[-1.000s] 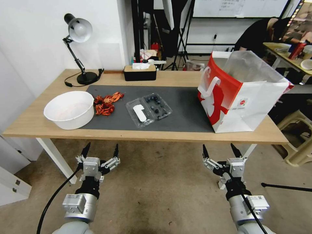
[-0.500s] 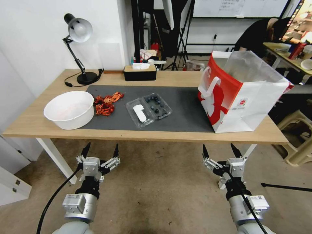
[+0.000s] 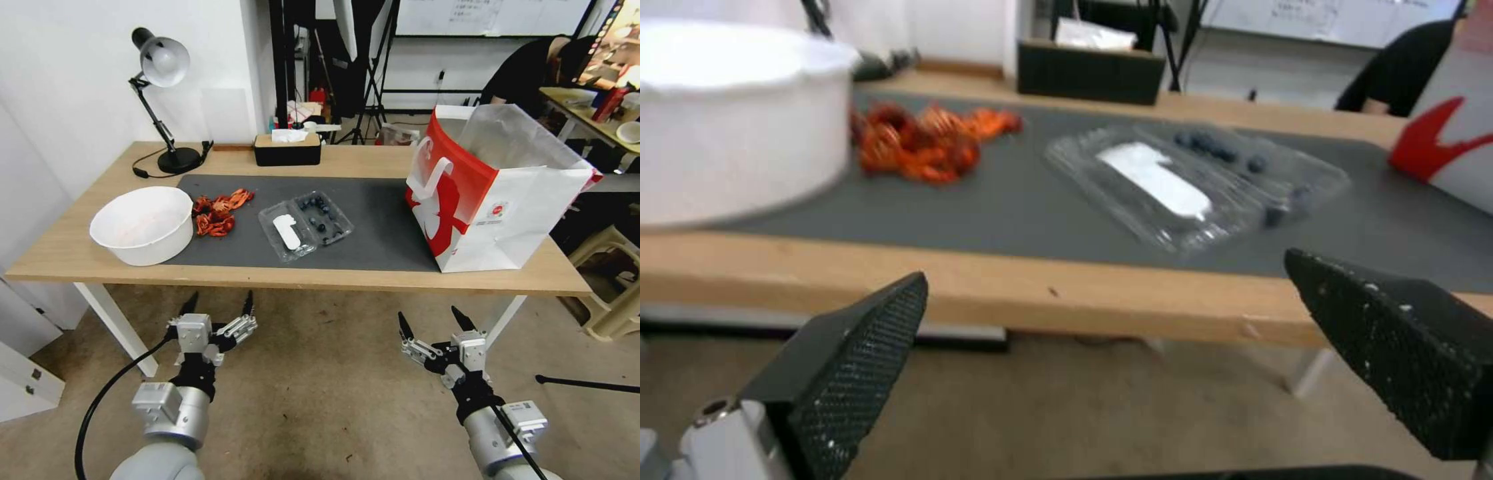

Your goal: Close the takeout container lid, then place the container into the takeout bag.

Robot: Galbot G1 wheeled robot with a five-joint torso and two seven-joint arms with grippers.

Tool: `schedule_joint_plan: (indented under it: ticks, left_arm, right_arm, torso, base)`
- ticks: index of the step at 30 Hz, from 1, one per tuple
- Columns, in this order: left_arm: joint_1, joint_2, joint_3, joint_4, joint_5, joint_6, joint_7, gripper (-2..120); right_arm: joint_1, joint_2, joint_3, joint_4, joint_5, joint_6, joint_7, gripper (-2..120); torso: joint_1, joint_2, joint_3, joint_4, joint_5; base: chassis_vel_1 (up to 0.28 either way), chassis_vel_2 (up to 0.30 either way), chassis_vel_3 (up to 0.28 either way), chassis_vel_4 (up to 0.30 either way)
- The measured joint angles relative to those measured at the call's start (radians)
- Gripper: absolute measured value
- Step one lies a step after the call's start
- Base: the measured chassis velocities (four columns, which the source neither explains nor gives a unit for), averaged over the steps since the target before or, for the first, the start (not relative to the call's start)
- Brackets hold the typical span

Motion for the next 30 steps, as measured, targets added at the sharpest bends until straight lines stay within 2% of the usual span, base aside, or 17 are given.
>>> schedule_joint_plan:
  ticks: [5, 30]
  left_arm:
    - [-0.014, 0.017, -0.010, -0.008, -0.036, -0.015, 0.017, 100]
    - [-0.016, 0.024, -0.027, 0.020, -0.029, -0.038, 0.048, 100]
  right_arm:
    - [0.001, -0.008, 0.009, 0.010, 0.014, 0.000, 0.007, 100]
    - [0.025, -0.027, 0.016, 0.026, 0.060, -0.011, 0.010, 100]
  torso:
    - [0.000, 0.000, 0.000, 0.0003, 0.0001]
    - [0.000, 0.000, 0.000, 0.0001, 0.0000]
  base:
    - [0.000, 0.000, 0.000, 0.000]
    - [0.000, 0.000, 0.000, 0.000]
